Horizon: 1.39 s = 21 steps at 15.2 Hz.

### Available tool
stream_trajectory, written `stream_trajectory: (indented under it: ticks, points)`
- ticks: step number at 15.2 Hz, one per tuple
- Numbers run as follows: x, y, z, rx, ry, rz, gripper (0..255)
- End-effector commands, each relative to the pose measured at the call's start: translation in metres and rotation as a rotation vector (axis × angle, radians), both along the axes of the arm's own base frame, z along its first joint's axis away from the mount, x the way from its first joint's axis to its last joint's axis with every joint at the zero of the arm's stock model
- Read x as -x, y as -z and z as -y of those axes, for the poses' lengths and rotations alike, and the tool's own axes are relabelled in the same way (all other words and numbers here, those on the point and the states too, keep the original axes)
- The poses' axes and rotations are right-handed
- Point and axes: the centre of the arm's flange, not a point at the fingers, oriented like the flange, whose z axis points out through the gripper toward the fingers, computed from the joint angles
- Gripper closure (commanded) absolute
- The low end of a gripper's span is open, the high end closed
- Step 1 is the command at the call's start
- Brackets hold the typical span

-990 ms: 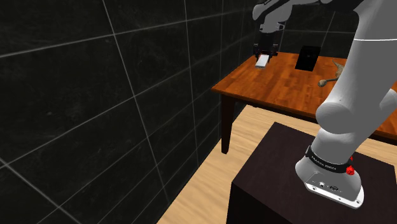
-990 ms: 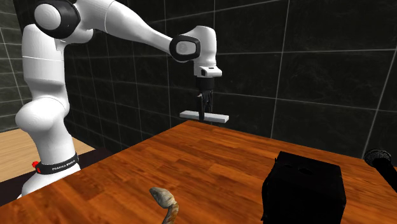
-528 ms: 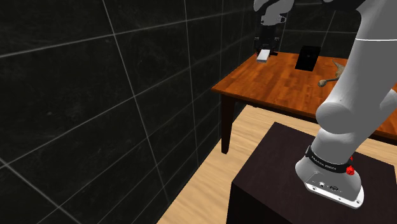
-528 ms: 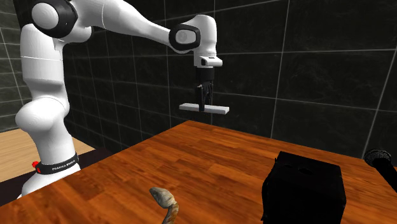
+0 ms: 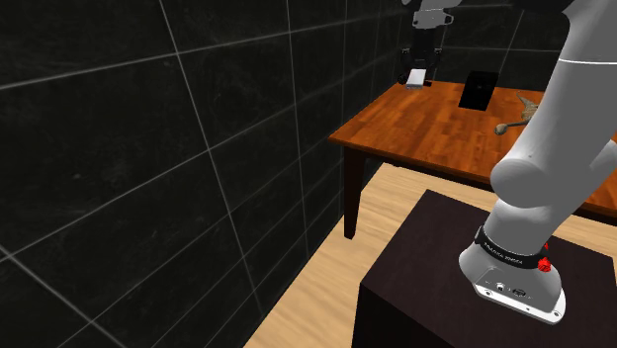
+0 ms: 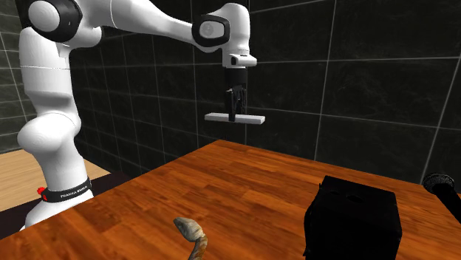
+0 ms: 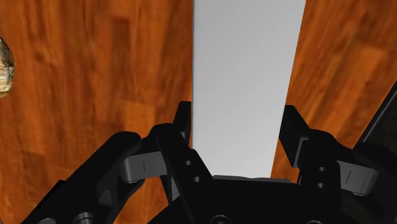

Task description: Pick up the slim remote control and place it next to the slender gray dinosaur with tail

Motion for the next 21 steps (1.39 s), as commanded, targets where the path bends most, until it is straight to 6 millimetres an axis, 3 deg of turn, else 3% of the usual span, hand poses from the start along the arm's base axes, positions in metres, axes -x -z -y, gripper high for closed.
stream_trajectory:
  ticks: [1,21]
  points:
    - [0.021,-0.001,0.005,0.000,0.000,0.000,255]
    - [0.280,-0.001,0.059,0.000,0.000,0.000,255]
